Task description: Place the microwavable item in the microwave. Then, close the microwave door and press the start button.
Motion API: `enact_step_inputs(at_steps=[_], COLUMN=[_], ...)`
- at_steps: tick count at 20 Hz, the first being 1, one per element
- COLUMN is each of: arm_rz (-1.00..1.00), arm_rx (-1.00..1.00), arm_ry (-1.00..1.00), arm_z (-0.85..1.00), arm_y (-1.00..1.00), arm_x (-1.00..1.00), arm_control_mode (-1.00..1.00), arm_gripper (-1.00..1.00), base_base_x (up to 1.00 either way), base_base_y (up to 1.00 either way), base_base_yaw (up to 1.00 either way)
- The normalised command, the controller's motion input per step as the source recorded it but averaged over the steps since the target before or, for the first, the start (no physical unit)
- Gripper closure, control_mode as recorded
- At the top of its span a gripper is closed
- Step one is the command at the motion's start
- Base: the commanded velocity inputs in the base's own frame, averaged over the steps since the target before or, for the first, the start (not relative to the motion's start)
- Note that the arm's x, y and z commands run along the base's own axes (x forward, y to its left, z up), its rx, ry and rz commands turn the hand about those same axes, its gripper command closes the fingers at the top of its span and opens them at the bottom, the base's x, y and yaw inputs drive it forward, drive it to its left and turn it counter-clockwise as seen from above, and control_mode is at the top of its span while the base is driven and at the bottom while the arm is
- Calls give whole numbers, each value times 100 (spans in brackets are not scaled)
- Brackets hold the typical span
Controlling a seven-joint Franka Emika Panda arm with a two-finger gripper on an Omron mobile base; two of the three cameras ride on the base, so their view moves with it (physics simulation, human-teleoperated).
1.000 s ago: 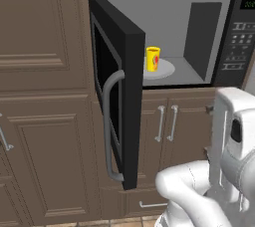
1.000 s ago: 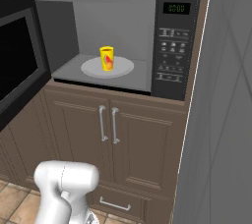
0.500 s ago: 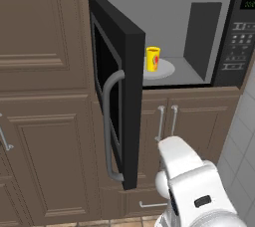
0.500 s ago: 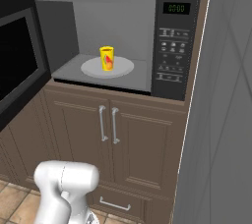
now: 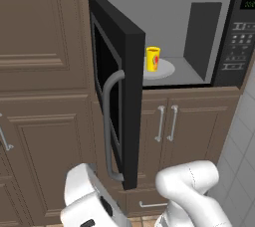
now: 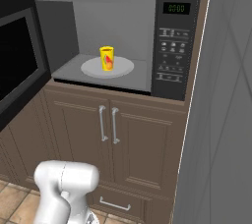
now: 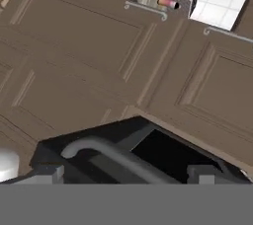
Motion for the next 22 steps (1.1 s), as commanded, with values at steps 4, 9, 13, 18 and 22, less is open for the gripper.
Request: enact_step_inputs(at_steps=[4,9,13,18,22], arm_rz=[-1,-10,-20,-22,-18], arm_rx=[-9,-11,-8,-1,0], arm_ry=[12,8,0,0,0], arm_z=[-42,-44,-23,-4,17], arm_y=[63,59,5,-44,-87], arm_x=[100,100,89,55,8], arm_control_mode=[-100,-100,-100,-100,-100], arm_gripper=[-100,-100,-100,-100,-100], base_base_x=[0,0,0,0,0], base_base_y=[0,0,0,0,0], base_base_yaw=[0,0,0,0,0])
